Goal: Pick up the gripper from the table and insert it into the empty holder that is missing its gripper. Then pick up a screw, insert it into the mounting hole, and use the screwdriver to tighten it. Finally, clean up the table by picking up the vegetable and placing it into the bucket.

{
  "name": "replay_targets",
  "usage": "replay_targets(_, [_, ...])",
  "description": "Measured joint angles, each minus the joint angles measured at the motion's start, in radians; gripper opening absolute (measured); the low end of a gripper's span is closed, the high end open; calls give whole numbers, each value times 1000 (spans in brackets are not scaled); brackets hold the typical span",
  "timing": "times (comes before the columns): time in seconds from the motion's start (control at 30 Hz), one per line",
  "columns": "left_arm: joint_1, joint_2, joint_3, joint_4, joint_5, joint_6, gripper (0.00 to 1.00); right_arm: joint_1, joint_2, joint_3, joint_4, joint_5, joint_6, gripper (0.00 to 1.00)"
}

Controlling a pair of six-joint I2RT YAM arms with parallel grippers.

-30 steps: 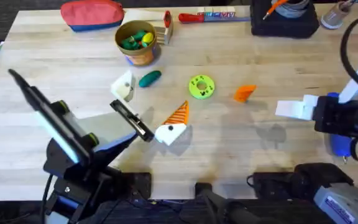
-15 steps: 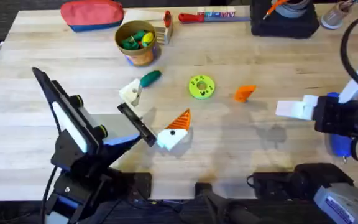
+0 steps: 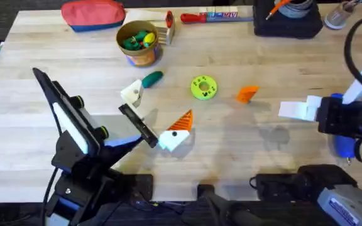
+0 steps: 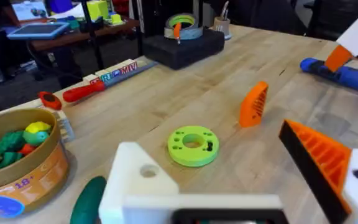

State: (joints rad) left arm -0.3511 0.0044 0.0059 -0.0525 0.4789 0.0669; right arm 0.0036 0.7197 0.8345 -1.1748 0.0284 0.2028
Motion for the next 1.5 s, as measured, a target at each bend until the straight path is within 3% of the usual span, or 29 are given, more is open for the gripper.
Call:
replay_targets(0.1, [0, 0, 0, 0, 0, 0, 987, 0, 0, 0, 5, 0, 0, 991])
replay_targets(0.17, [0, 0, 0, 0, 0, 0, 986, 0, 0, 1, 235, -13, 3, 991])
replay_targets(0.33, [0, 0, 0, 0, 0, 0, 987, 1, 6, 4, 392, -80, -43, 991])
replay_targets(0.53, [0, 0, 0, 0, 0, 0, 988, 74, 143, 35, 281, -187, -252, 991])
replay_targets(0.73, [0, 0, 0, 0, 0, 0, 987, 219, 377, 101, 157, -82, -408, 991])
replay_targets(0.9, [0, 0, 0, 0, 0, 0, 987, 298, 487, 110, 231, 24, -575, 991])
replay_targets(1.1, [0, 0, 0, 0, 0, 0, 987, 311, 583, 115, 362, 65, -678, 973])
replay_targets(1.27, [0, 0, 0, 0, 0, 0, 988, 311, 637, 115, 413, 77, -705, 839])
replay_targets(1.4, [0, 0, 0, 0, 0, 0, 987, 311, 655, 115, 420, 76, -710, 629])
replay_targets(1.43, [0, 0, 0, 0, 0, 0, 987, 311, 658, 115, 419, 76, -714, 433])
replay_targets(1.5, [0, 0, 0, 0, 0, 0, 988, 311, 659, 115, 419, 76, -718, 256])
